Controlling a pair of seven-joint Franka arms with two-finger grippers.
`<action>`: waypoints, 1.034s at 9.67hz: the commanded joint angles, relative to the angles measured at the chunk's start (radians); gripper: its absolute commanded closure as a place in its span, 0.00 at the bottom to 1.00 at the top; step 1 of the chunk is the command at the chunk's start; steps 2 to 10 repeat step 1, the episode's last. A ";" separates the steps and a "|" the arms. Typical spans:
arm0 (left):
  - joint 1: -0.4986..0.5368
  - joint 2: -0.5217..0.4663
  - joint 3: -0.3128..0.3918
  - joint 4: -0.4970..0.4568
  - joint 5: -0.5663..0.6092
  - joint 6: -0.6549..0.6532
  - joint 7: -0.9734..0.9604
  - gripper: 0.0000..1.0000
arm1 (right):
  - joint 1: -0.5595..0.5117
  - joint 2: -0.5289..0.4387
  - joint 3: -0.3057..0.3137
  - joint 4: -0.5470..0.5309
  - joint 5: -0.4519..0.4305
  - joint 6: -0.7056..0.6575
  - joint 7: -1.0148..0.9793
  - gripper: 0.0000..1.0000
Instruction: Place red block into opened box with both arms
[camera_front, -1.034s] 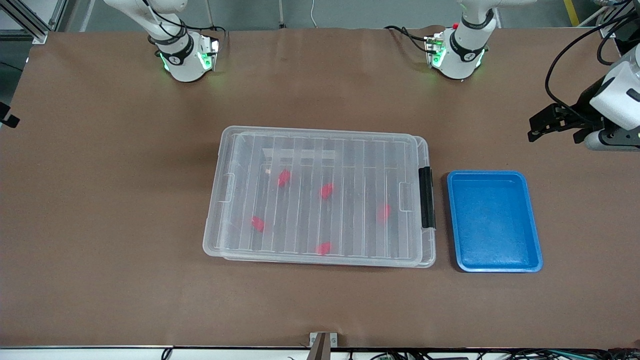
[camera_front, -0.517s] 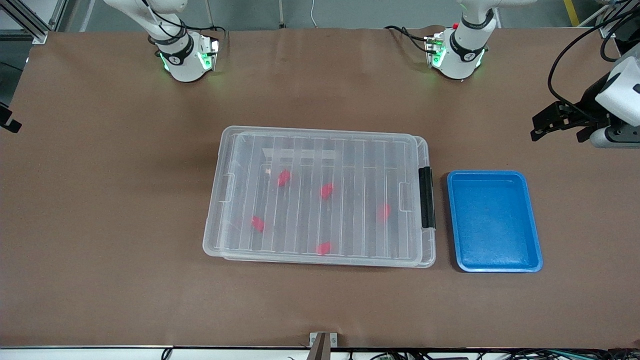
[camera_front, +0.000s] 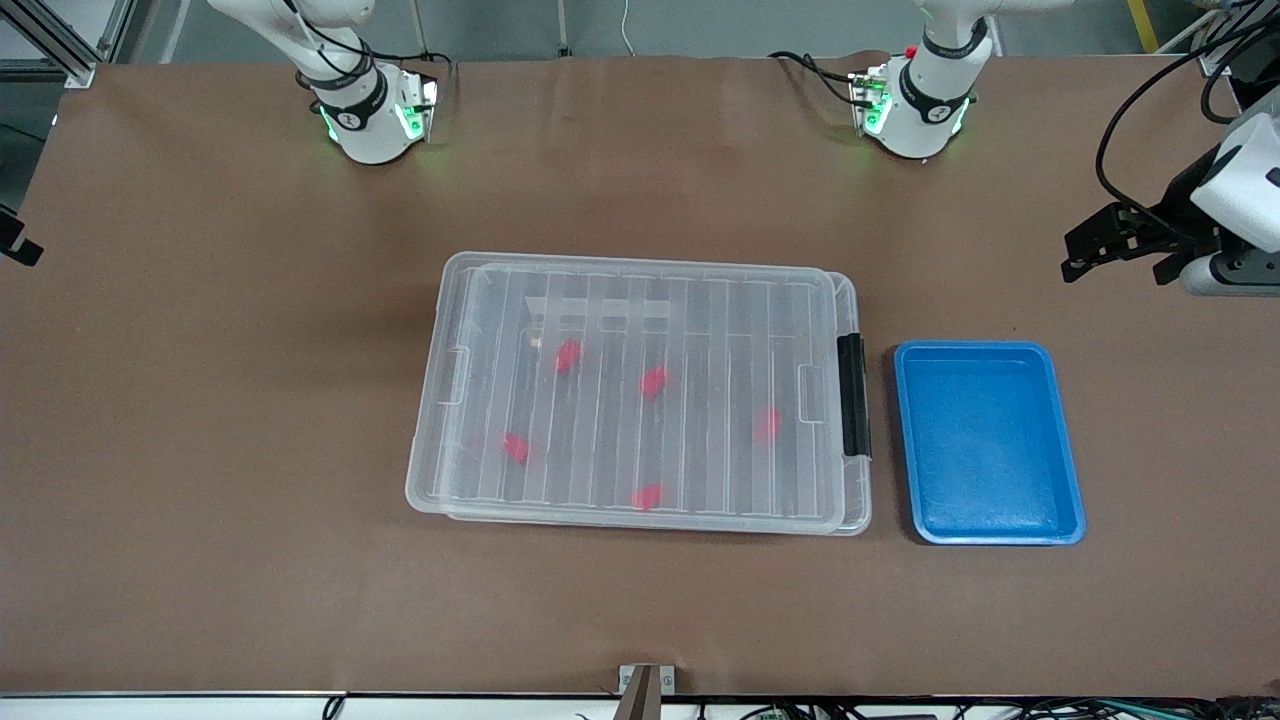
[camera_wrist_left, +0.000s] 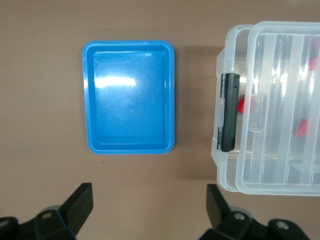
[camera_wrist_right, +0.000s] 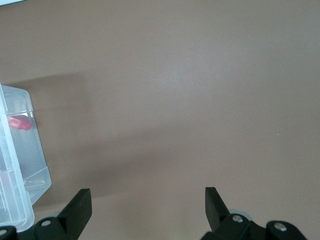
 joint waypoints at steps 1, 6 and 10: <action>-0.004 0.005 0.002 -0.020 0.014 -0.010 -0.003 0.00 | 0.001 -0.002 -0.001 0.003 0.002 -0.002 -0.007 0.00; -0.004 0.005 0.002 -0.020 0.014 -0.010 -0.003 0.00 | 0.001 -0.002 -0.001 0.003 0.002 -0.002 -0.007 0.00; -0.004 0.005 0.002 -0.020 0.014 -0.010 -0.003 0.00 | 0.001 -0.002 -0.001 0.003 0.002 -0.002 -0.007 0.00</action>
